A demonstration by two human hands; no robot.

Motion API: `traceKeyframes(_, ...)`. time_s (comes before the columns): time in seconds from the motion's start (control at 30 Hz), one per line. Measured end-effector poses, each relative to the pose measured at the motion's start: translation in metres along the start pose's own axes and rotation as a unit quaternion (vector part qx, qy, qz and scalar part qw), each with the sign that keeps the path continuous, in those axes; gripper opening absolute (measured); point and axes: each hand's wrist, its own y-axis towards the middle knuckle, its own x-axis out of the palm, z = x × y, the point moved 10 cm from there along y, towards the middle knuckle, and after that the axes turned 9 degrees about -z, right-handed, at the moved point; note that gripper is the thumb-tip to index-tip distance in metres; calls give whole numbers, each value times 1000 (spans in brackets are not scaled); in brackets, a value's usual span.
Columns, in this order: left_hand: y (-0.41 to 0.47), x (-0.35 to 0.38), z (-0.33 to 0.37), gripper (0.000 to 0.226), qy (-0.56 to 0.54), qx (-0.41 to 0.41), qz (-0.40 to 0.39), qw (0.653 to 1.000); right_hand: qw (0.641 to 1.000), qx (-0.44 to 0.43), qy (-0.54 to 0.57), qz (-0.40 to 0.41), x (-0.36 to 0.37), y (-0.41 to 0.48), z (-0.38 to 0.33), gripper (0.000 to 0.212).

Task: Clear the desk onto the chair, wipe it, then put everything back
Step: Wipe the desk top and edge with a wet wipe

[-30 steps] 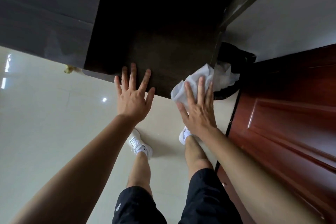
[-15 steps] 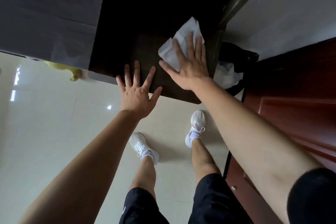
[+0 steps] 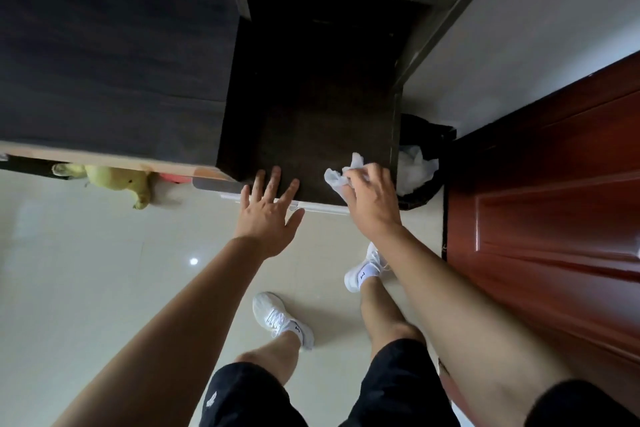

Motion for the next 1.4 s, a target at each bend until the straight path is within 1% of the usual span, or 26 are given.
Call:
traceKeyframes(0.1, -8, -10, -1, 61, -24, 17, 6, 1000, 997, 28, 65, -14, -2, -1, 3, 22)
traceKeyframes(0.17, -23, -29, 0, 59, -44, 46, 51, 997, 990, 53, 130, 16, -16, -7, 1, 23)
traceKeyframes(0.23, -38, -55, 5, 56, -51, 84, 106, 989, 978, 58, 186, 72, -43, -12, -6, 22)
traceKeyframes(0.3, -51, -82, 11, 55, -56, 117, 149, 980, 970, 58, 208, 115, -74, -13, -14, 23)
traceKeyframes(0.4, -62, -130, 19, 53, -45, 150, 219, 963, 965, 50, 218, 141, -118, -1, -28, 27)
traceKeyframes(0.5, -65, -176, 19, 54, -45, 124, 268, 954, 959, 25, 228, 164, -168, 19, -44, 33)
traceKeyframes(0.57, -65, -202, 19, 56, -46, 82, 278, 956, 957, 6, 229, 178, -201, 32, -54, 37)
traceKeyframes(0.63, -63, -227, 22, 56, -39, 48, 282, 958, 950, -13, 227, 214, -236, 41, -66, 39)
traceKeyframes(0.73, -58, -256, 25, 57, -23, 23, 277, 960, 931, -52, 217, 289, -283, 57, -81, 35)
traceKeyframes(0.83, -54, -278, 24, 58, -4, 9, 291, 957, 915, -75, 189, 348, -310, 75, -90, 28)
traceKeyframes(0.87, -51, -284, 24, 58, 1, 2, 292, 956, 923, -81, 154, 343, -310, 84, -93, 26)
traceKeyframes(0.9, -48, -288, 24, 57, 8, -5, 291, 957, 944, -77, 102, 303, -302, 98, -95, 27)
traceKeyframes(0.93, -45, -291, 24, 56, 15, -13, 288, 957, 971, -61, 47, 227, -285, 113, -96, 31)
traceKeyframes(0.97, -42, -294, 24, 57, 20, -22, 285, 958, 989, -40, 9, 142, -265, 125, -92, 37)
traceKeyframes(1.0, -38, -296, 24, 57, 25, -31, 281, 959, 996, -27, 1, 86, -251, 131, -85, 41)
traceKeyframes(1.03, -35, -298, 24, 58, 27, -40, 276, 960, 997, -25, 16, 68, -245, 133, -80, 44)
traceKeyframes(1.1, -29, -299, 26, 58, 37, -51, 264, 962, 995, -49, 37, 84, -250, 130, -80, 47)
traceKeyframes(1.2, -18, -297, 35, 58, 80, -34, 239, 967, 990, -95, 25, 100, -256, 127, -87, 47)
traceKeyframes(1.27, -14, -295, 34, 58, 84, -41, 231, 968, 991, -104, 38, 75, -253, 132, -89, 46)
traceKeyframes(1.33, -14, -288, 28, 60, 68, -53, 227, 970, 994, -98, 43, 31, -246, 137, -88, 47)
traceKeyframes(1.4, -12, -274, 21, 61, 63, -53, 206, 975, 997, -75, 6, -2, -236, 140, -84, 45)
